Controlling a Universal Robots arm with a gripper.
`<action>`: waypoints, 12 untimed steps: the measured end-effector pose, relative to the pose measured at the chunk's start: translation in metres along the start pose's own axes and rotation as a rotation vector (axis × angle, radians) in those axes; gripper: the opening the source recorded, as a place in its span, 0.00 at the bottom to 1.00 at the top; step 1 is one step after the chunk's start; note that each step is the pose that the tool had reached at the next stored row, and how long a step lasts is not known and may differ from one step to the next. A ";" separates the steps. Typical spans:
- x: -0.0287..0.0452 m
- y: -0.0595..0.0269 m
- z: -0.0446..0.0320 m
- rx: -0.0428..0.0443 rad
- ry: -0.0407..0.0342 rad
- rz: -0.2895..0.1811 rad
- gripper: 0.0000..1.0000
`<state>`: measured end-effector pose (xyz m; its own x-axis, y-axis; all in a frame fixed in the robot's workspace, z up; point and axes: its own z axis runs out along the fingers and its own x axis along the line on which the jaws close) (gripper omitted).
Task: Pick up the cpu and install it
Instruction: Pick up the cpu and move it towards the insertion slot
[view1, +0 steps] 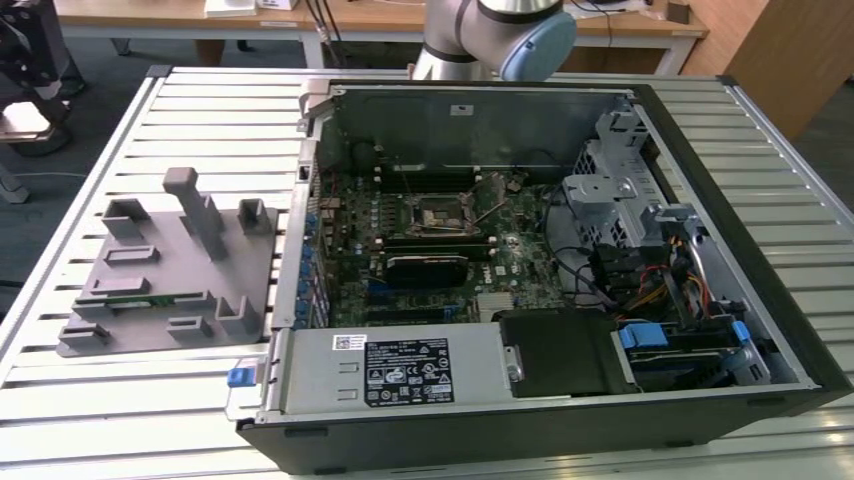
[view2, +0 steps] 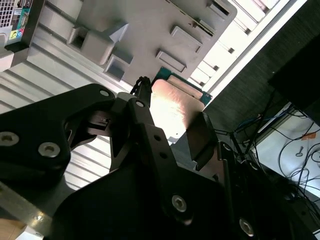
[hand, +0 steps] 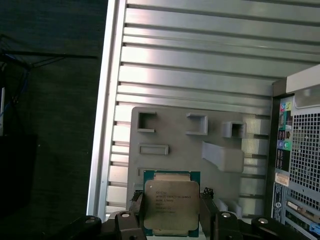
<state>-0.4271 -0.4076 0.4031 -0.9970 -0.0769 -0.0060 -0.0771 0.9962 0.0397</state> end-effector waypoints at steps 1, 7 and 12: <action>-0.0012 -0.0001 0.0001 0.0000 -0.0001 0.000 0.53; -0.0089 -0.0007 0.0001 0.0000 0.0000 0.000 0.53; -0.0132 -0.0010 0.0001 0.0000 0.0000 0.000 0.53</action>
<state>-0.4139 -0.4075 0.4031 -0.9970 -0.0769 -0.0061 -0.0771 0.9962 0.0397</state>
